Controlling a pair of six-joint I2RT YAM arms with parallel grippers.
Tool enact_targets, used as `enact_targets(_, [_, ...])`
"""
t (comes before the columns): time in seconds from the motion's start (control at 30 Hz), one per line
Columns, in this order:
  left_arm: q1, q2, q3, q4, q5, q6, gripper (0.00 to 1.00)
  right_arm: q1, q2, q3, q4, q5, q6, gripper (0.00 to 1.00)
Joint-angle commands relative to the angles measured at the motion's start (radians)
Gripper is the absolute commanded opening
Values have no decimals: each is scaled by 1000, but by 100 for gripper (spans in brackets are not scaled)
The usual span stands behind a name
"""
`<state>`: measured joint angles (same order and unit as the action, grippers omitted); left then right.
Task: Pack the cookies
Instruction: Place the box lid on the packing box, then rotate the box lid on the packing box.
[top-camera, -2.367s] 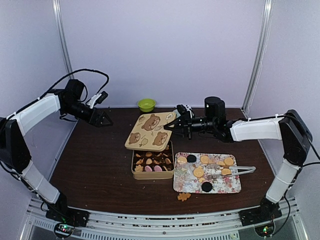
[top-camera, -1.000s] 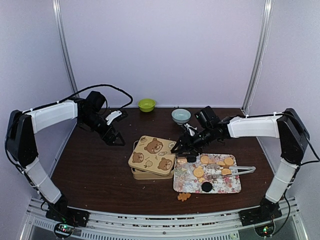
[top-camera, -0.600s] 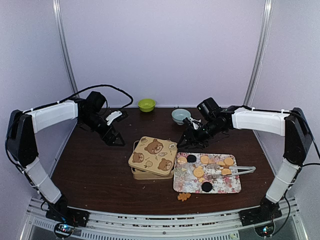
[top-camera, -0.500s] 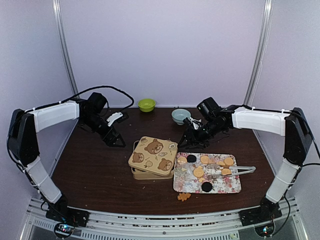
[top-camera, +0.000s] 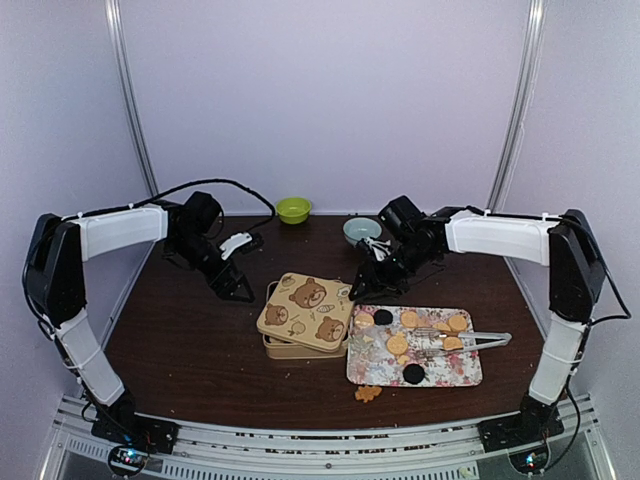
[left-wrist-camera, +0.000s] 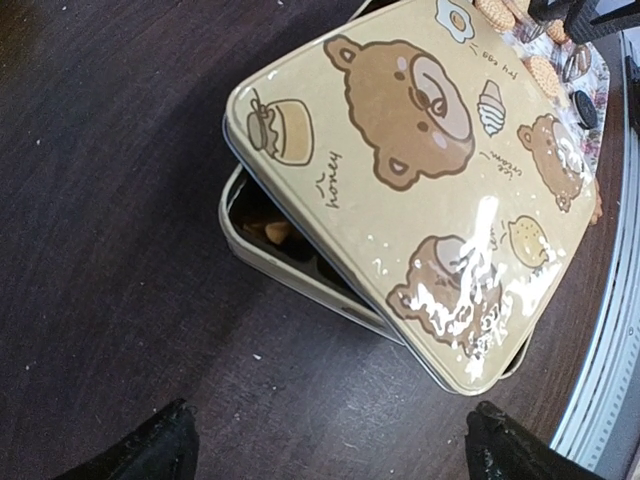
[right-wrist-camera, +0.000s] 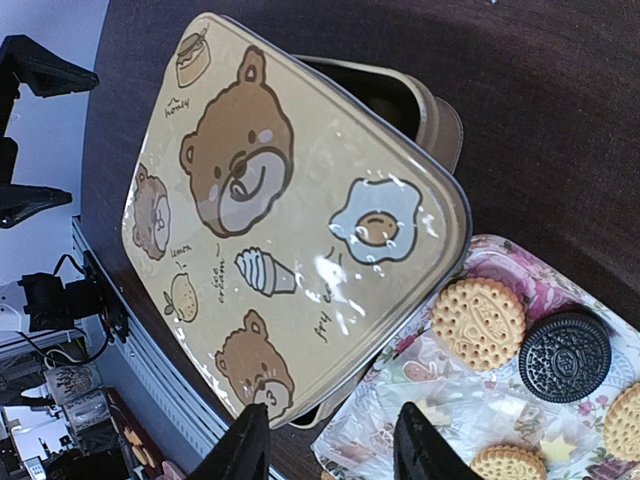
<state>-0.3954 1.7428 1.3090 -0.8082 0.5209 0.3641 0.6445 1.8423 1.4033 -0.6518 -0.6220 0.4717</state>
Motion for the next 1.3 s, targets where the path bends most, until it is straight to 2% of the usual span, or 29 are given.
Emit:
enact_targets(0.0, [-12,21,-17,34,23,37,94,9,27,65,-46,57,-19,42])
enact_targets(0.17, [-21,27,-38,56,36,47,88,9,49,102,-103,123,-42,39])
enact_targets(0.37, [-38,31,-48,62,28,51,85,10,61,130,-121,130,-50,37])
enact_targets(0.6, [-39,31,-56,70,27,53,85,20,84,139,-112,119,-48,45])
enact_targets(0.73, [-39,32,-69,79,35,56,83,39,123,178,-100,117,-33,46])
enact_targets(0.97, [-54,43,-76,83,45,44,78,49,170,220,-97,144,-26,36])
enact_targets(1.27, [-71,34,-100,83,50,62,76,49,212,295,-150,180,-53,32])
